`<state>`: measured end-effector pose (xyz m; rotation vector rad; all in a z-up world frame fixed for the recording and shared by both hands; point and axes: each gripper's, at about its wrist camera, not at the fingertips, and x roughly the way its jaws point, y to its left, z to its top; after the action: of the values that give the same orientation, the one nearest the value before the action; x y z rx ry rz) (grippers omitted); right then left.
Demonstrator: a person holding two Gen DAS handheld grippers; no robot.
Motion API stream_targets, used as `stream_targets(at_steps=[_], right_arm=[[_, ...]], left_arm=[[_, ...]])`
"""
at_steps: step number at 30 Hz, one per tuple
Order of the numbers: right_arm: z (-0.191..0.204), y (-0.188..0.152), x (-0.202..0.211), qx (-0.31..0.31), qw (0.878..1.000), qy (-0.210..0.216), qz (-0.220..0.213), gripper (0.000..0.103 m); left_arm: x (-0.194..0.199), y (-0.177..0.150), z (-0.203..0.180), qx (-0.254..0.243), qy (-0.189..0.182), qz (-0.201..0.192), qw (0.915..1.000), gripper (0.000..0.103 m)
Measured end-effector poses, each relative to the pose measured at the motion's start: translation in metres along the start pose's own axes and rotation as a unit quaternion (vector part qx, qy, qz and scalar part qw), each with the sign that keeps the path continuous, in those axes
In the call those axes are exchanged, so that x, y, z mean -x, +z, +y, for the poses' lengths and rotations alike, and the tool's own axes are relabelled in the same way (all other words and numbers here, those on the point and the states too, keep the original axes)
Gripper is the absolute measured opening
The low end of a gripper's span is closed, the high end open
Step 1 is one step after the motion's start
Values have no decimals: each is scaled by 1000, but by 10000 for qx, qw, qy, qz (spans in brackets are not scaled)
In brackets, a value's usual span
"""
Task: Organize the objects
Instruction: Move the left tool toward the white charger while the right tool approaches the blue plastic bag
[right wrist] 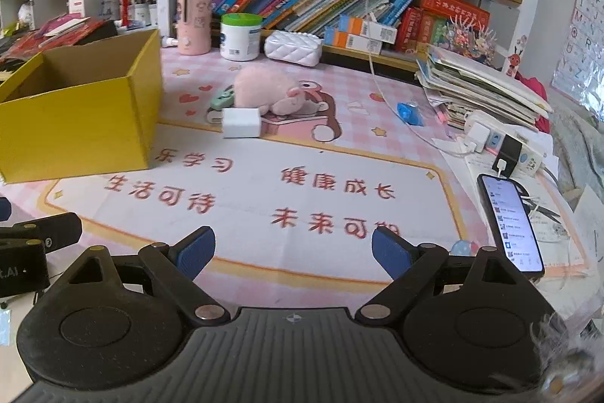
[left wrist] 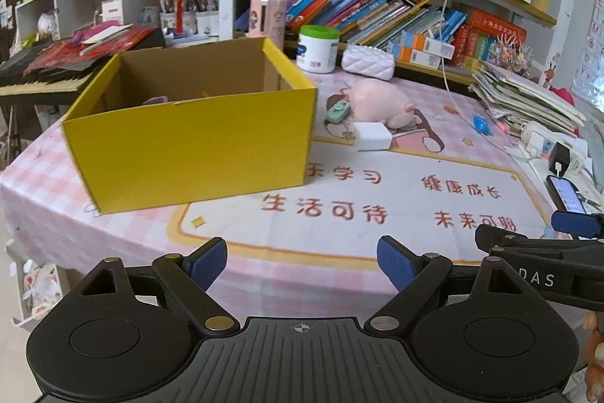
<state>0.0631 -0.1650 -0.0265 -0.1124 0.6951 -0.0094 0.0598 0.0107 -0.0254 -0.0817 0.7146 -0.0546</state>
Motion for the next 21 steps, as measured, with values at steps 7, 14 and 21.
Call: stream_targets(at_steps=[7,14,21], right_arm=[[-30,20,-23,-45,10000,-42,28,90],[-62,45,-48,13,10000,-32,-13,90],[-98,65,-73,-15,10000,-11,-82,90]], left_arm=[[-23,19,-27,8,-17,-15,10000,89],[-47,38,-56,64,6,-47,10000,89],[-71,54,-84,170,80,-79,9998,89]])
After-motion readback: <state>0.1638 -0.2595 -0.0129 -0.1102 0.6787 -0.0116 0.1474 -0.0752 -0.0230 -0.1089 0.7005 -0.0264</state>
